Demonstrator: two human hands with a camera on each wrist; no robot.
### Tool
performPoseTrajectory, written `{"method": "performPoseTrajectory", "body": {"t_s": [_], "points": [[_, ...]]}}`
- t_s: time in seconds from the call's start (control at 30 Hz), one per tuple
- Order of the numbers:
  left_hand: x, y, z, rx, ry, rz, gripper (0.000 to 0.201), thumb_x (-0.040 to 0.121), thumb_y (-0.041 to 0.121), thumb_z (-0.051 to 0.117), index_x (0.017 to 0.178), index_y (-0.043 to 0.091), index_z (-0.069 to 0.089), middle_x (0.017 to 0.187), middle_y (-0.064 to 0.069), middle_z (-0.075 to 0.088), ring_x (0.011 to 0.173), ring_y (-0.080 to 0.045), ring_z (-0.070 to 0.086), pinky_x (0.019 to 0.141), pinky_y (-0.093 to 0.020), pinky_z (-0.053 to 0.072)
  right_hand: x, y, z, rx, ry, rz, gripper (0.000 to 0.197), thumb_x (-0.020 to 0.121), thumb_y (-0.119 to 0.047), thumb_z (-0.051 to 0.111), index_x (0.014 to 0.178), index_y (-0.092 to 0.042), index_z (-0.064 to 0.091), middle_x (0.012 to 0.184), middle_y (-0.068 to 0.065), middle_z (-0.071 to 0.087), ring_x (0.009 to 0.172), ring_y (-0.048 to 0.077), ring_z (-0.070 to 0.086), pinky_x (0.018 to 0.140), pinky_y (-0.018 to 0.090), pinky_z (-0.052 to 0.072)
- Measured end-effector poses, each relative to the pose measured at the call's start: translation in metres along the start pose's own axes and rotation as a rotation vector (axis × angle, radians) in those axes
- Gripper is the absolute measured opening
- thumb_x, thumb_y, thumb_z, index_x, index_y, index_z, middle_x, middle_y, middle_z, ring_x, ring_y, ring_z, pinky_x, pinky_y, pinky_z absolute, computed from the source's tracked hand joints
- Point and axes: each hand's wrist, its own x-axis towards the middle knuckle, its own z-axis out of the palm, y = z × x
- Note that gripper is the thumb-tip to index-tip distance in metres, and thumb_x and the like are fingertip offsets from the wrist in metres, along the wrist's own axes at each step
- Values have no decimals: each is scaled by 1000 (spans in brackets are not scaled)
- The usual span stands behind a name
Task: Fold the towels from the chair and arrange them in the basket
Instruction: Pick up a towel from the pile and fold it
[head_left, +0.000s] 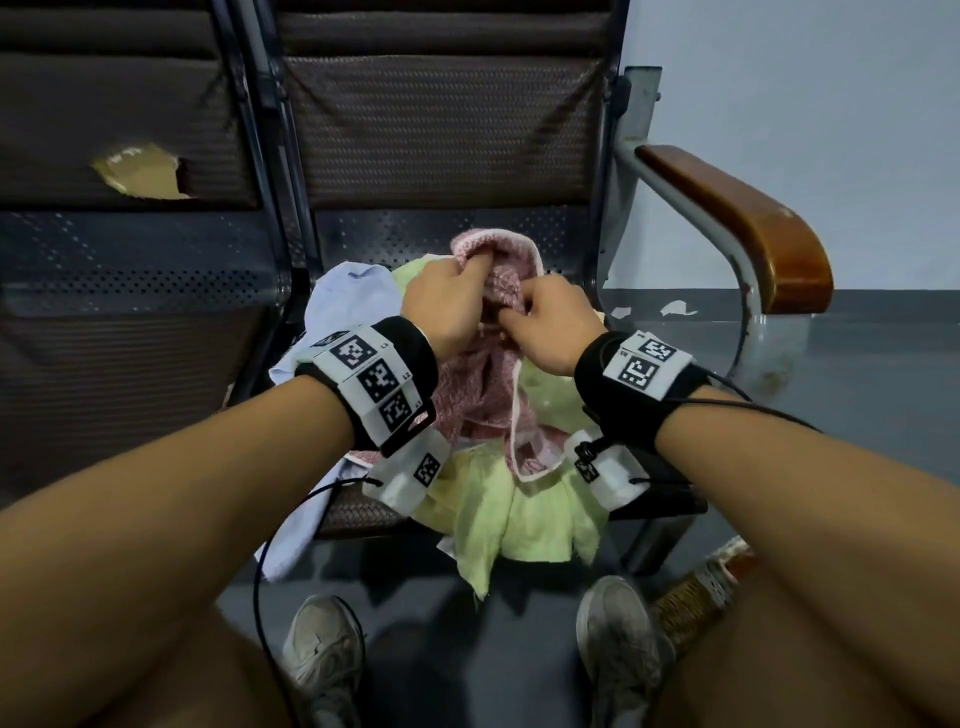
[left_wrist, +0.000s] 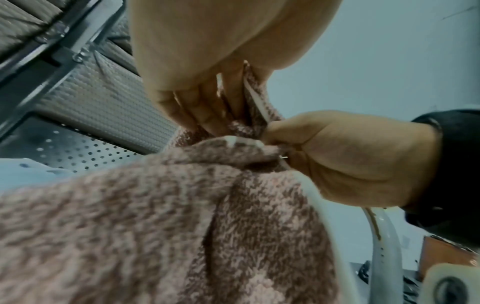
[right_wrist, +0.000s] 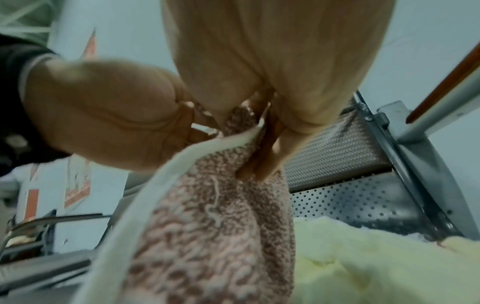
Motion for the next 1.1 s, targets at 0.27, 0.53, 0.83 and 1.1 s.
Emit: {"method": "performPoseTrajectory", "body": {"t_s": [0.27,0.53,0.83,1.1], "points": [[16,-23,-23,-152,140,-59,46,81,29,41,93,-9,64,94,-29,69,91,-45,66,84,-56,56,6,6,-3,105,-188,23,20,85,-3,58,98,-12,70,80,7,70,64,16,64,61,29,50],[17,-23,-29,-104,248,-104,36,80,29,63,53,18,41,54,-2,46,55,-28,43,57,-38,43,15,18,-13,-156,52,86,29,89,-11,45,61,-9,55,70,13,58,77,35,56,69,29,37],[31,-47,-54,-212,336,-185,22,82,8,47,101,16,57,94,-8,62,90,-39,67,76,-57,59,4,34,-13,-204,-236,52,16,86,-6,53,86,-8,69,81,10,70,79,28,63,69,36,50],[34,-55,-61,-207,294,-190,20,74,26,74,68,14,60,75,-11,66,76,-32,68,74,-51,61,5,43,-12,-120,-290,69,20,89,-21,62,72,-17,70,60,0,67,57,11,63,57,25,49]]}}
